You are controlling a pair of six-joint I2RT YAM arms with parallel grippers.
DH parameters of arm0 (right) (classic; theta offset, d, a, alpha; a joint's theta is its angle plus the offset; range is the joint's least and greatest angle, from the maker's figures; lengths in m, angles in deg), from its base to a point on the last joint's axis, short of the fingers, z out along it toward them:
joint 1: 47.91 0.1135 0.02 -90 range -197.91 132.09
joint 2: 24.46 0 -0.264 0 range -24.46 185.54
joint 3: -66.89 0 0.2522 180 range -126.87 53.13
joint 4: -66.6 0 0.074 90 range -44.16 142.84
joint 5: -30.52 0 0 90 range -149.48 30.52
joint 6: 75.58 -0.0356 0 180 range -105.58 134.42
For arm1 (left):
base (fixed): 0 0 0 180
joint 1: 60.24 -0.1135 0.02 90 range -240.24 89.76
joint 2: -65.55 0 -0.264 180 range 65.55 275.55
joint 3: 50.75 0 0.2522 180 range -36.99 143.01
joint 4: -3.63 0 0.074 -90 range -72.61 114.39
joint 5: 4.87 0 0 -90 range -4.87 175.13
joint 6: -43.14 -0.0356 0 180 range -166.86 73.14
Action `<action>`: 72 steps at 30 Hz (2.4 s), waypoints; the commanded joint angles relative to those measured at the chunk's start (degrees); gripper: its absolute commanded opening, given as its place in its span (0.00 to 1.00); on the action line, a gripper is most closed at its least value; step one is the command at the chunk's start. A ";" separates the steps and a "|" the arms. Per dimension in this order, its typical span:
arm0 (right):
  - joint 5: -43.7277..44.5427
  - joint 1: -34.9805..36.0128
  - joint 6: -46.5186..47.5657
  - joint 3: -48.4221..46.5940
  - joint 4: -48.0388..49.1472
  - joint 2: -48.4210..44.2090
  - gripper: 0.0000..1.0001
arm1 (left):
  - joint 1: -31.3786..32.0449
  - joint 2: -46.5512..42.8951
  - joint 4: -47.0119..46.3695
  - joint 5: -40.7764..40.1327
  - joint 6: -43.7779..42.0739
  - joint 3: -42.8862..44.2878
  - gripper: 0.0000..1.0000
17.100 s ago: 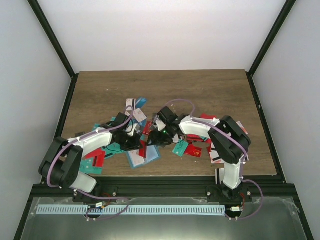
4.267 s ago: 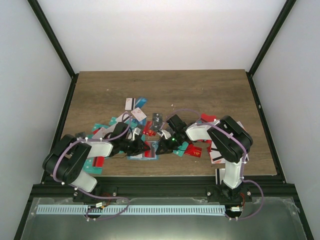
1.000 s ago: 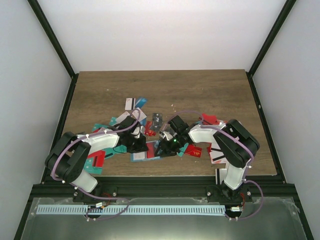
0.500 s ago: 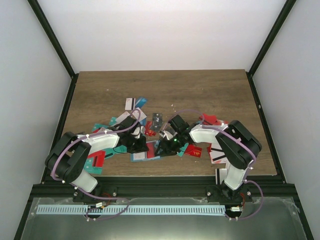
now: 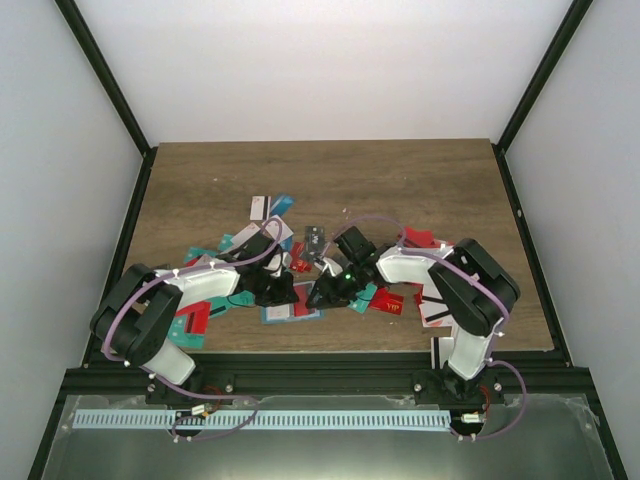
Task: Put the credit cards into the card holder
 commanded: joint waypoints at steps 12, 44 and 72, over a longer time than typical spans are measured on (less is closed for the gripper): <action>0.90 -0.24 1.10 -0.97 -0.46 0.89 0.41 | 0.54 0.09 -0.93 -0.55 0.35 -0.83 0.04; 3.40 -0.22 -2.09 1.14 1.23 1.10 0.42 | 0.57 0.71 -0.43 -0.20 -1.18 -0.77 0.04; -4.63 1.99 1.28 -9.38 0.24 6.70 0.43 | 0.52 -6.17 4.67 -2.50 0.66 2.29 0.04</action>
